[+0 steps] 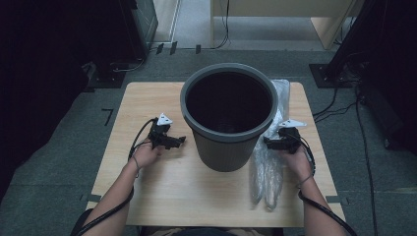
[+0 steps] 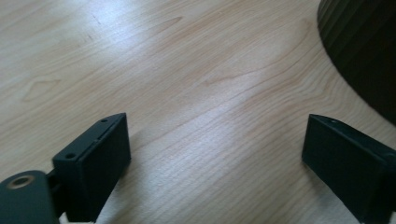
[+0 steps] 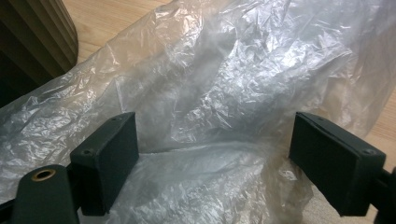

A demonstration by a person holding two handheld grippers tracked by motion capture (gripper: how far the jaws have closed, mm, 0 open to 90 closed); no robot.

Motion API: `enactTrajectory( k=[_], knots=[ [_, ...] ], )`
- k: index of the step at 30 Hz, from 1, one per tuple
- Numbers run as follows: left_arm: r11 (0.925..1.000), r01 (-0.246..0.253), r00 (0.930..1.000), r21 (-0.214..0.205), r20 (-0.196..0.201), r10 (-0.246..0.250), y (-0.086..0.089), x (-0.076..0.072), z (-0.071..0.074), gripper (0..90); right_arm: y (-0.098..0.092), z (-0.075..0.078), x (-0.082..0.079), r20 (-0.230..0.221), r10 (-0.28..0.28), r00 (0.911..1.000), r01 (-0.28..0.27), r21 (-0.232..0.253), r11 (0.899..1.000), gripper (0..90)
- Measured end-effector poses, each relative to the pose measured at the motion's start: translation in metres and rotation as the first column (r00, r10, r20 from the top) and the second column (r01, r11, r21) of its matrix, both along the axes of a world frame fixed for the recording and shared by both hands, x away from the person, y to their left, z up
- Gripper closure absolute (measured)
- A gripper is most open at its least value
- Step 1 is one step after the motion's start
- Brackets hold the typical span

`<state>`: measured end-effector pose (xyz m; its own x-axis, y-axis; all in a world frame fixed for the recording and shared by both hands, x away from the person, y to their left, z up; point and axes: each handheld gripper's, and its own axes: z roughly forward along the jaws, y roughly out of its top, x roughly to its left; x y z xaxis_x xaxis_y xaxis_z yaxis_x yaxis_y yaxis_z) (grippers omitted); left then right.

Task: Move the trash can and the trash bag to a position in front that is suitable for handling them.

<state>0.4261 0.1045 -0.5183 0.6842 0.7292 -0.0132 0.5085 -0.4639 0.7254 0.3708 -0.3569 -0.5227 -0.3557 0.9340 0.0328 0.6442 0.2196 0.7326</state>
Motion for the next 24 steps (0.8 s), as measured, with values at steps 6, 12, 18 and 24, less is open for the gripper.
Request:
enactTrajectory(
  k=[6,12,18,24],
  knots=[
    [1.0,-0.007,0.9991,-0.001,-0.041,0.007,-0.002,0.003,0.007,8.6,0.003,0.006,0.001,-0.037,0.007,0.9993,-0.007,-0.013,1.0,20.4],
    [0.9991,-0.04,0.9934,-0.014,-0.108,0.038,-0.008,0.003,0.02,26.2,0.002,0.014,0.001,-0.06,0.009,0.9981,-0.009,0.007,1.0,20.3],
    [0.9966,0.016,0.9897,-0.081,-0.141,-0.027,-0.011,0.001,0.034,25.5,0.0,0.028,0.0,-0.037,0.012,0.9992,-0.009,0.058,0.998,23.6],
    [0.9958,0.001,0.9839,-0.091,-0.178,-0.018,-0.011,0.0,0.041,31.5,-0.005,0.042,-0.005,-0.033,0.011,0.9994,-0.007,0.133,0.991,31.9]
  ],
)
